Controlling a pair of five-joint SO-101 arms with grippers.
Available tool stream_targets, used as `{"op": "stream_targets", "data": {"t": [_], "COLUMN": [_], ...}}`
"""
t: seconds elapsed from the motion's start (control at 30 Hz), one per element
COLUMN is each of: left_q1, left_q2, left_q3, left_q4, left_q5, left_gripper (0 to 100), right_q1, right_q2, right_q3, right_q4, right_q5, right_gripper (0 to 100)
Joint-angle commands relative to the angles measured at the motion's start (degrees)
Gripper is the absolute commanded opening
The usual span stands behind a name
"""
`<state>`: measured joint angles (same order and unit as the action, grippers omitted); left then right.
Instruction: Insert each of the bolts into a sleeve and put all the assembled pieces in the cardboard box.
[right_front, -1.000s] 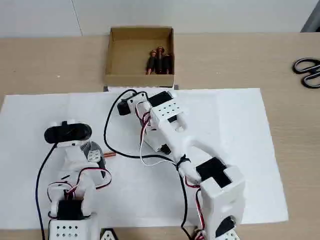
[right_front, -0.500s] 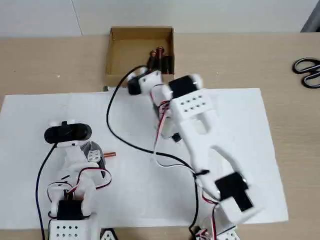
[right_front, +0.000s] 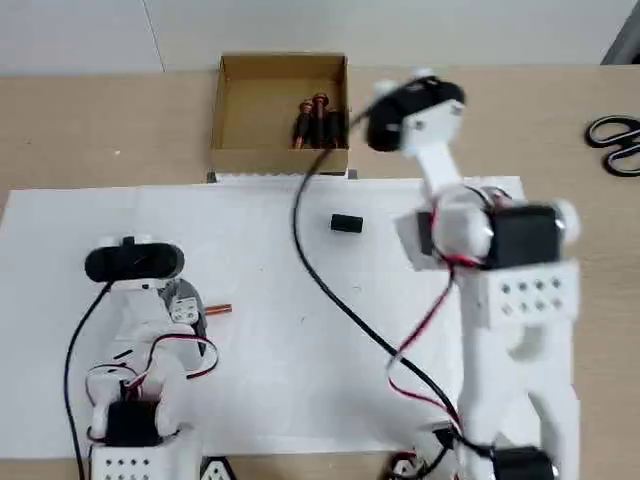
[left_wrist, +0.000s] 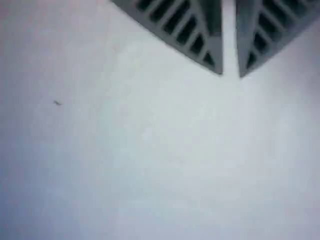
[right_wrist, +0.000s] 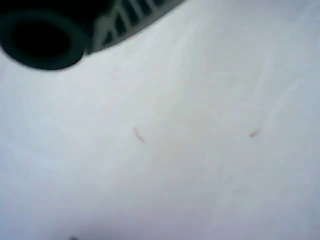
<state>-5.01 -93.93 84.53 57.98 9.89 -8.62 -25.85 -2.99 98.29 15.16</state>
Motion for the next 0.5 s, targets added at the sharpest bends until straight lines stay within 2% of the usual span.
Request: {"op": "stream_targets", "data": {"t": [0.0,0.1,0.2,0.33,0.47], "left_q1": [-2.02,-4.4,-6.95,-9.76,-11.43], "left_q2": [0.44,5.89,17.23,35.34,50.81], "left_q3": [-9.63,-15.69,-24.31,-39.6,-56.4], "left_q4": [3.78,5.45,8.26,13.45,21.89], "left_q5": [-2.46,-5.89,-6.42,-6.42,-6.42], "left_gripper": [1,1,1,1,1], "right_q1": [5.67,8.75,10.33,11.03,13.23], "right_q2": [-7.69,-13.93,-19.38,-25.36,-29.76], "right_q3": [7.56,13.98,20.92,29.71,30.95], "right_q4": [0.66,0.57,0.57,0.04,-1.19], "right_q5": [-0.26,-0.18,-0.09,-0.18,-0.18], "right_gripper": [0.6,0.7,0.7,0.5,0.7]}}
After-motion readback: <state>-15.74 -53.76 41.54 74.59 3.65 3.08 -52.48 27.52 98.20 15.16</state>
